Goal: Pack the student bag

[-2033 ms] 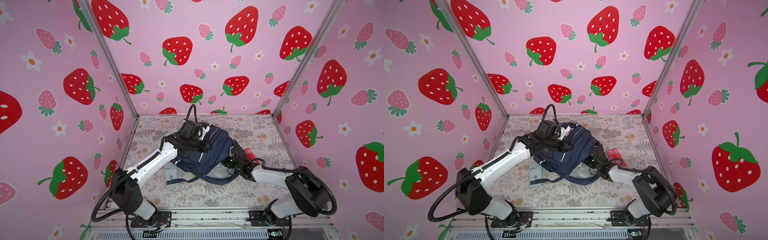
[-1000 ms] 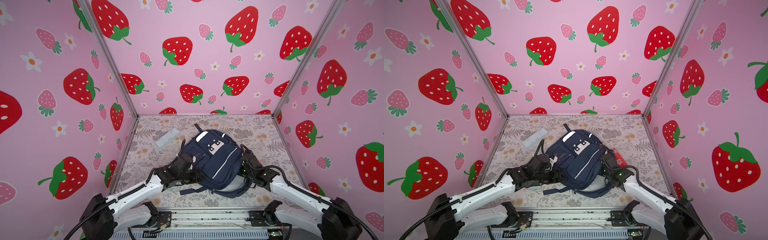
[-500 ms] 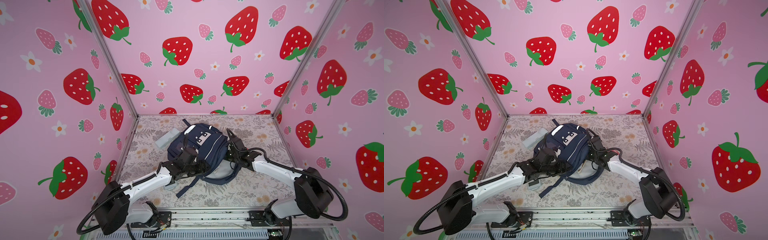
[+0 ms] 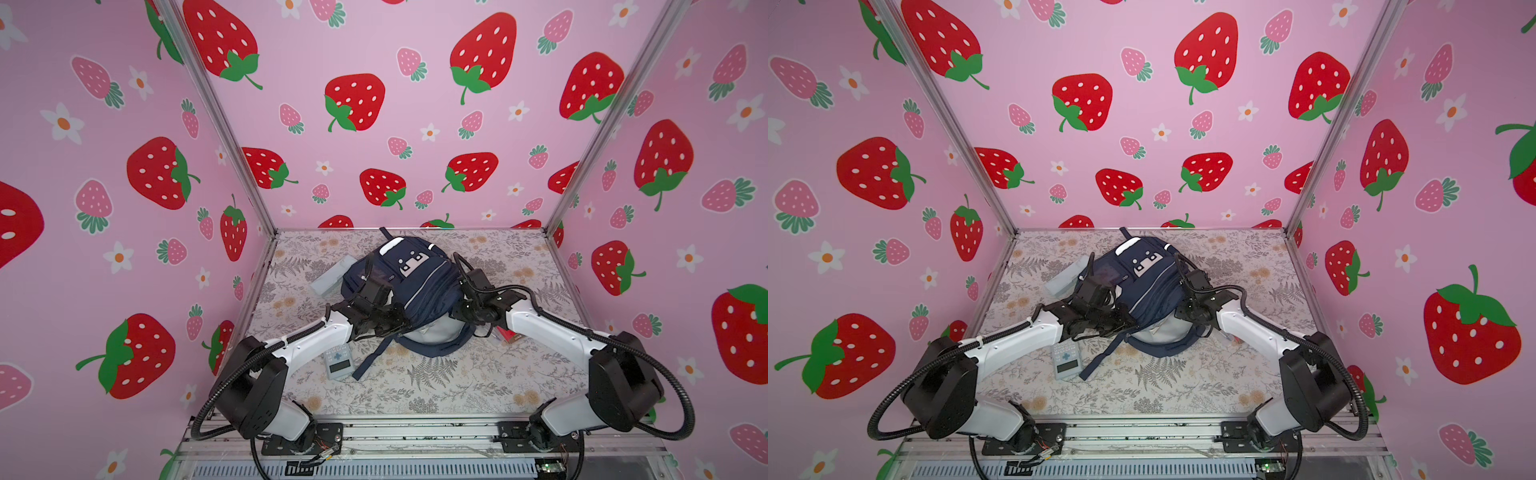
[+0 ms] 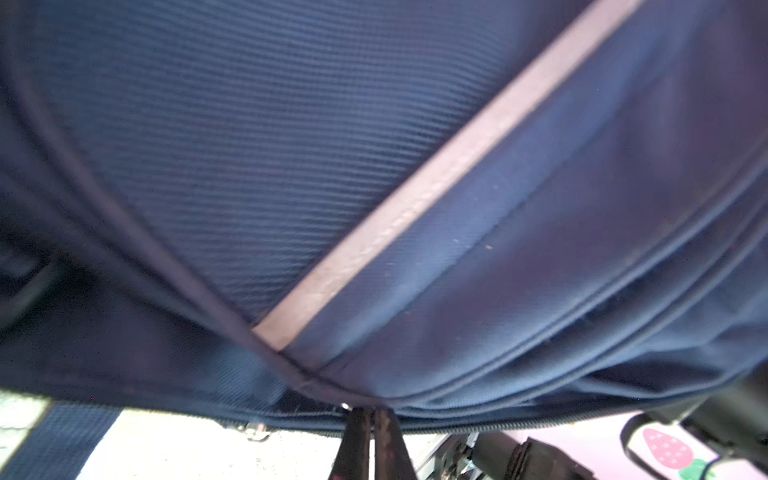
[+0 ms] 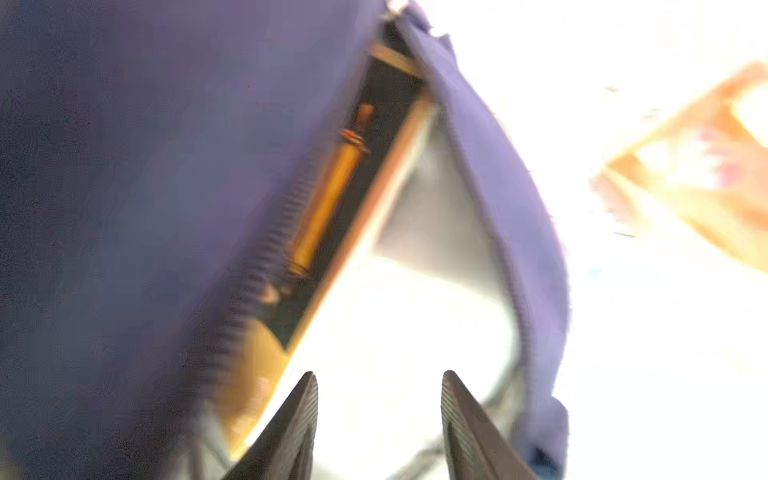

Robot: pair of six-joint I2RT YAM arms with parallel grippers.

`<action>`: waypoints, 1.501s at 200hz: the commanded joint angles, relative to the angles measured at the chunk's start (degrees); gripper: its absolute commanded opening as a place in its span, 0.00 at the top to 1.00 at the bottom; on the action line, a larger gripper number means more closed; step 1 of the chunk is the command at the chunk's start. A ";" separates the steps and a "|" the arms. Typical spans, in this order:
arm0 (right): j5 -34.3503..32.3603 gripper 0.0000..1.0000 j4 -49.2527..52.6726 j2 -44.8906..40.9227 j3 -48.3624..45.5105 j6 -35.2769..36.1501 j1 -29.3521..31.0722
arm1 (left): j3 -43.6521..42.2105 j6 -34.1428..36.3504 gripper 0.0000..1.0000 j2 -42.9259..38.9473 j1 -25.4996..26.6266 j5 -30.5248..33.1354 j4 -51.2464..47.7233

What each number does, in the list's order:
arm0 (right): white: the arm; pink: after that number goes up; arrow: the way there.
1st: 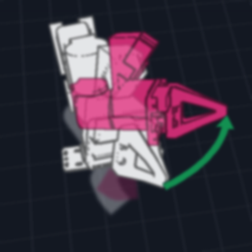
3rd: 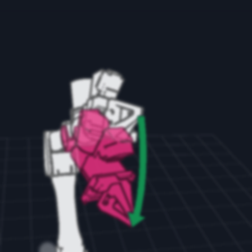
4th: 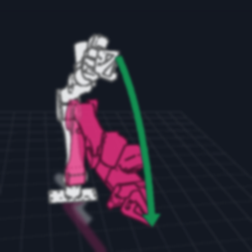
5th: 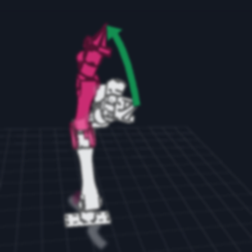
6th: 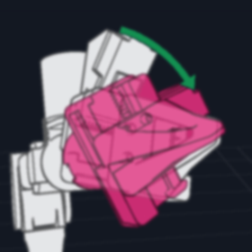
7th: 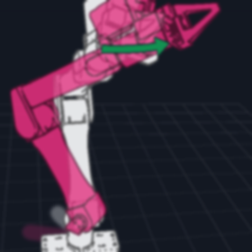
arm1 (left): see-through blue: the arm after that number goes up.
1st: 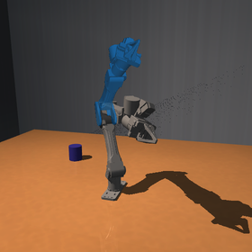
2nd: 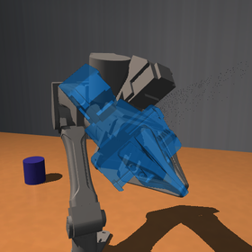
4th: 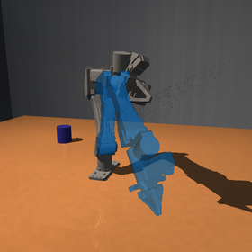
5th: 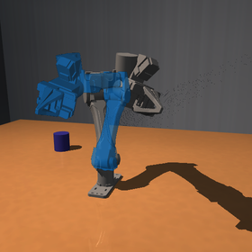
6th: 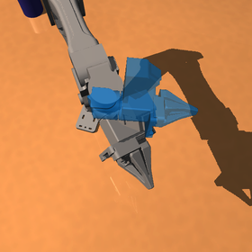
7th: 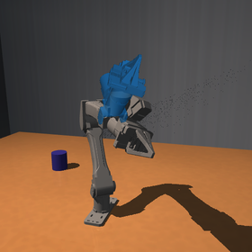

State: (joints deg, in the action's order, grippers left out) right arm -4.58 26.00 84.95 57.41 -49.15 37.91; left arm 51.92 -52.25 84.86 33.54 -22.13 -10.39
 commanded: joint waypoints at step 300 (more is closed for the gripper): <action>-15.96 0.56 -6.75 -15.98 -7.14 -6.76 30.09 | -13.27 -10.28 0.51 -0.17 -7.61 1.26 5.82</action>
State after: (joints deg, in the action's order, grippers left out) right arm -15.68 20.60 66.78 51.03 -50.52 65.10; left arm 39.09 -61.32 82.32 26.39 -20.84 -5.39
